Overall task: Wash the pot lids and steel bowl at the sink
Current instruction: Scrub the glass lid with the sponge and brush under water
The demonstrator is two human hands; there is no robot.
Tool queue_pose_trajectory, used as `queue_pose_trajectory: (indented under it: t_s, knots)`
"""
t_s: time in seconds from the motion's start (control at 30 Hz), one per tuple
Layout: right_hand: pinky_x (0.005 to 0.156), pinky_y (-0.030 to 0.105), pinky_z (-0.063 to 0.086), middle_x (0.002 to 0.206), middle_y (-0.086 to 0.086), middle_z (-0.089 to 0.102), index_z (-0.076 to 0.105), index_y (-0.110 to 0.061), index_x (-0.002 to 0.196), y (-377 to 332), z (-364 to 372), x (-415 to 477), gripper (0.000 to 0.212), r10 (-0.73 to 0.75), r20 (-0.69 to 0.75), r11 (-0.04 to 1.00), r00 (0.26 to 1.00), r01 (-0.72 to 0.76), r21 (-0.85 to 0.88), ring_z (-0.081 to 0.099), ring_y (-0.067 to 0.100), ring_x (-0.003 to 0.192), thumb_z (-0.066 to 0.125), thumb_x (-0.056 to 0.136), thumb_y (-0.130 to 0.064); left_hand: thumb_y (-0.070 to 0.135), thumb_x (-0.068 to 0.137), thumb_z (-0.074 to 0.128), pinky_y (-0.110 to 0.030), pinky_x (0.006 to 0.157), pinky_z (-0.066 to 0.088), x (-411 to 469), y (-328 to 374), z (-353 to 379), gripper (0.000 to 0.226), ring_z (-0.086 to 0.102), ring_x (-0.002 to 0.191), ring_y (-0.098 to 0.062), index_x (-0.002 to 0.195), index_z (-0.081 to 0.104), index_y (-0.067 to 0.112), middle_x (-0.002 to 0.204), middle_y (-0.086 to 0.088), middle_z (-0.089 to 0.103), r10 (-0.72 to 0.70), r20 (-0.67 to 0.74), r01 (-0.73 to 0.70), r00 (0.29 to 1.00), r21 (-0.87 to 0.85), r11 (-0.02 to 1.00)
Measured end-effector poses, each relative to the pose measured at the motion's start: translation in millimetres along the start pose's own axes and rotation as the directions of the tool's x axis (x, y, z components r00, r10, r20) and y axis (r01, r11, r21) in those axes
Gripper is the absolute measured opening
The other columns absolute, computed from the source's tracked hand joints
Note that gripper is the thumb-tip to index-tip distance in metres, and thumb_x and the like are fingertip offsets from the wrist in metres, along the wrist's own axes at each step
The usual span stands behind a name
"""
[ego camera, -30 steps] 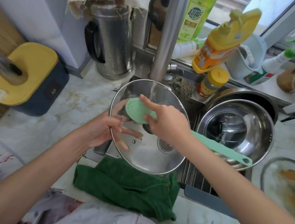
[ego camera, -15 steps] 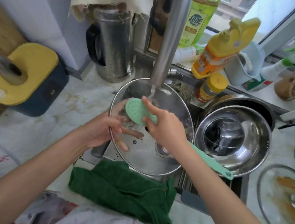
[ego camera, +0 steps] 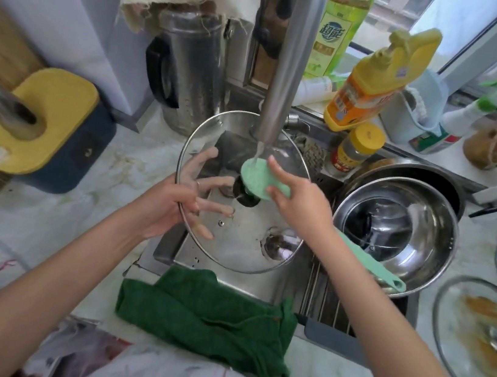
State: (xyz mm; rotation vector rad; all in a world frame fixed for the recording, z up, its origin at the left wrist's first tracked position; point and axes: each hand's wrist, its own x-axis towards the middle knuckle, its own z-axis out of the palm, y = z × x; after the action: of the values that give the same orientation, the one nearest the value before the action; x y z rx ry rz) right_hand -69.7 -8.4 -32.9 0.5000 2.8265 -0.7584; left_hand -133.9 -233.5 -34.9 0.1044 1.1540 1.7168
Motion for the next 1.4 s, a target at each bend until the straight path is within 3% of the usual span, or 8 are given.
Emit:
queue_pose_trajectory:
  t_s: [0.17,0.23,0.37,0.6,0.93,1.07,1.2,1.4]
  knots:
    - [0.053,0.032,0.046,0.072,-0.002,0.064,0.029,-0.055,0.139,-23.3,21.6,-24.5,0.056,-0.127,0.105,0.981,0.986,0.109,0.158,0.041,0.009,0.05,0.057,0.094,-0.038,-0.013,0.063,0.038,-0.048,0.058,0.058,7.4,0.3,-0.8,0.098,0.063,0.107,-0.041,0.144,0.028,0.044,0.131,-0.006,0.061,0.035,-0.079,-0.034,0.996,0.024,0.999]
    - [0.049,0.027,0.04,0.064,-0.005,0.058,0.027,-0.058,0.138,-12.0,20.9,-32.4,0.055,-0.132,0.093,0.99,0.987,0.126,0.064,0.042,0.007,0.048,0.055,0.094,-0.04,-0.015,0.064,0.038,-0.048,0.058,0.058,8.2,-1.6,0.1,0.099,0.062,0.109,-0.043,0.143,0.03,0.045,0.137,-0.01,0.056,0.051,-0.1,-0.051,0.994,0.002,0.999]
    - [0.07,0.036,0.048,0.095,0.007,0.068,0.028,-0.055,0.142,4.0,11.5,-23.5,0.053,0.008,0.043,0.999,0.999,-0.006,-0.054,0.065,0.028,0.089,0.05,0.096,-0.041,-0.01,0.06,0.04,-0.048,0.055,0.058,11.7,-1.7,2.9,0.102,0.062,0.108,-0.046,0.146,0.028,0.044,0.138,-0.011,0.052,0.077,-0.161,-0.079,0.984,-0.006,0.997]
    - [0.066,0.034,0.042,0.102,0.005,0.069,0.026,-0.054,0.143,5.9,4.5,-19.3,0.053,-0.011,0.025,0.981,1.0,0.016,-0.192,0.065,0.028,0.095,0.048,0.096,-0.041,-0.01,0.06,0.04,-0.048,0.053,0.057,14.2,-1.3,7.1,0.099,0.062,0.107,-0.046,0.145,0.031,0.041,0.135,-0.01,0.055,0.092,-0.222,-0.103,0.971,-0.041,0.994]
    - [0.061,0.033,0.043,0.08,-0.001,0.056,0.024,-0.052,0.145,-4.1,10.9,-27.6,0.053,-0.112,0.097,0.964,0.989,0.132,-0.231,0.064,0.026,0.082,0.046,0.097,-0.041,-0.022,0.08,0.022,-0.046,0.051,0.058,14.2,-2.3,6.0,0.09,0.064,0.105,-0.043,0.147,0.029,0.039,0.139,-0.012,0.051,0.086,-0.254,-0.103,0.963,-0.053,0.993]
    - [0.063,0.033,0.039,0.098,0.005,0.068,0.025,-0.052,0.145,6.4,4.7,-17.5,0.052,-0.037,0.007,0.969,0.999,0.037,-0.244,0.064,0.028,0.093,0.045,0.098,-0.04,-0.021,0.079,0.024,-0.046,0.051,0.058,15.5,-1.5,6.6,0.091,0.063,0.106,-0.044,0.148,0.027,0.038,0.139,-0.012,0.051,0.103,-0.254,-0.114,0.962,-0.028,0.993]
    - [0.056,0.031,0.041,0.073,-0.001,0.056,0.025,-0.053,0.144,-2.1,8.9,-21.5,0.052,-0.135,0.065,0.961,0.989,0.146,-0.235,0.062,0.023,0.074,0.045,0.098,-0.042,-0.021,0.079,0.024,-0.047,0.053,0.058,15.5,1.2,6.6,0.09,0.065,0.105,-0.041,0.147,0.028,0.038,0.138,-0.011,0.052,0.098,-0.269,-0.109,0.958,-0.025,0.994]
    - [0.057,0.031,0.043,0.072,0.001,0.061,0.027,-0.055,0.142,-4.2,12.6,-23.2,0.052,-0.177,0.064,0.964,0.982,0.186,-0.19,0.062,0.023,0.071,0.049,0.096,-0.044,-0.016,0.074,0.035,-0.042,0.051,0.059,16.2,1.7,8.3,0.092,0.063,0.107,-0.043,0.147,0.028,0.039,0.139,-0.01,0.052,0.115,-0.258,-0.114,0.959,0.019,0.993]
